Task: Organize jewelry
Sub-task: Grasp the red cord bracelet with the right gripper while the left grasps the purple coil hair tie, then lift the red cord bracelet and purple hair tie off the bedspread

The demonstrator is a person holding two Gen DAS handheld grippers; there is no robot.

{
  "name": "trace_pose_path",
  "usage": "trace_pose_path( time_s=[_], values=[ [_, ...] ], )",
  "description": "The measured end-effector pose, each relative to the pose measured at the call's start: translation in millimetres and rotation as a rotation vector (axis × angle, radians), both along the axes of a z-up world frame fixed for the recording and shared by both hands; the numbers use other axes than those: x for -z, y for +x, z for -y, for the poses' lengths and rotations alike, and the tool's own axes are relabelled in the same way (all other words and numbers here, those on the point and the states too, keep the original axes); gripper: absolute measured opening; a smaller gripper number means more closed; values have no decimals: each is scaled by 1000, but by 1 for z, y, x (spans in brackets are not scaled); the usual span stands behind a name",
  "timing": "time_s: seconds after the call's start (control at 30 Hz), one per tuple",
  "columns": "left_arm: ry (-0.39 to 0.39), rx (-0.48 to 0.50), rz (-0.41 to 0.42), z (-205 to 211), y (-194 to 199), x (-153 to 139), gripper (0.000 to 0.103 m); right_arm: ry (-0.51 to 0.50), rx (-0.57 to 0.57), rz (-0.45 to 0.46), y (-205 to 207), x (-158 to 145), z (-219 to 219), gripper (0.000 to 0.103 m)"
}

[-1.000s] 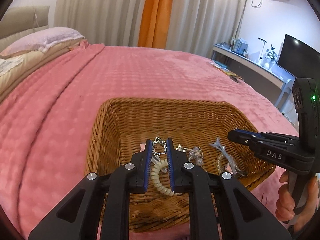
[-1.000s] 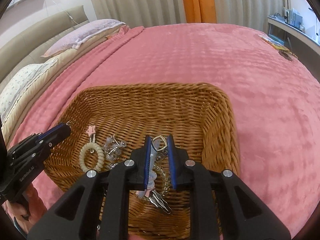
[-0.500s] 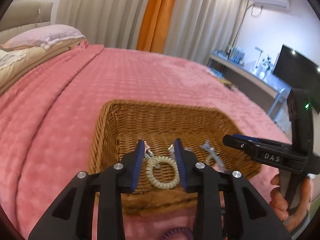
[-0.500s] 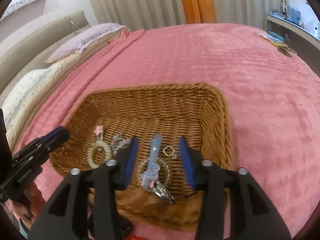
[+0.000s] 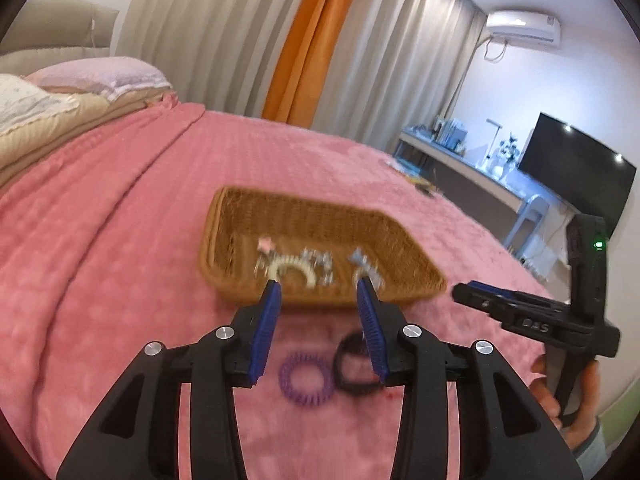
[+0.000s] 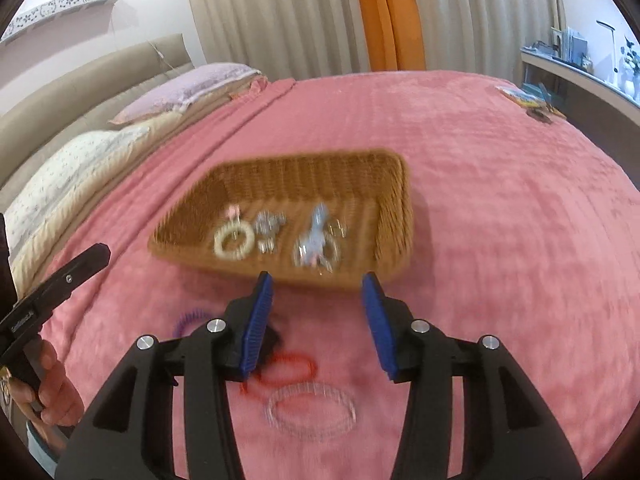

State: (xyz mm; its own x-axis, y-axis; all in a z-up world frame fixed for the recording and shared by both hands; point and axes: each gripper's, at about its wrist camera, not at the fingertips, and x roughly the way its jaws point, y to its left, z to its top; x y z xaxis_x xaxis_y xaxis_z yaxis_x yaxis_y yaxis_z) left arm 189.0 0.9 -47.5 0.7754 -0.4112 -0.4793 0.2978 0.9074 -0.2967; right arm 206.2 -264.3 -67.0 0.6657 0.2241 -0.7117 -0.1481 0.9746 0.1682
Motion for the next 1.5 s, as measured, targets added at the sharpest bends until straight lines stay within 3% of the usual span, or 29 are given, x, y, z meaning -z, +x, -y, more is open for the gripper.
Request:
trace_pose_path(
  time_s=[0.3, 0.53, 0.6, 0.9, 0.97, 1.1, 1.17, 1.23, 1.5],
  values=[
    [0, -17, -127, -1, 0, 45, 38, -30, 3, -97, -34, 45, 0, 43],
    [4, -10, -192, 3, 12, 67, 38, -44, -15, -108, -27, 49, -8, 42],
    [11, -8, -212, 5, 15, 71, 38, -57, -28, -114, -21, 50, -13, 35],
    [53, -4, -269, 12, 25, 83, 38, -180, -65, -182, 3, 74, -40, 30],
    [68, -5, -277, 14, 27, 85, 36, -216, -75, -169, 2, 74, -46, 17],
    [104, -11, -277, 19, 27, 85, 36, -284, -80, -145, 0, 76, -57, 7],
    [124, -17, -276, 21, 27, 85, 31, -273, -74, -141, -1, 76, -56, 5],
    [144, -26, -275, 23, 27, 86, 17, -236, -63, -143, 0, 75, -48, 4],
    [130, -36, -263, 19, 25, 85, 9, -129, 9, -114, -1, 66, -24, 4]
  ],
)
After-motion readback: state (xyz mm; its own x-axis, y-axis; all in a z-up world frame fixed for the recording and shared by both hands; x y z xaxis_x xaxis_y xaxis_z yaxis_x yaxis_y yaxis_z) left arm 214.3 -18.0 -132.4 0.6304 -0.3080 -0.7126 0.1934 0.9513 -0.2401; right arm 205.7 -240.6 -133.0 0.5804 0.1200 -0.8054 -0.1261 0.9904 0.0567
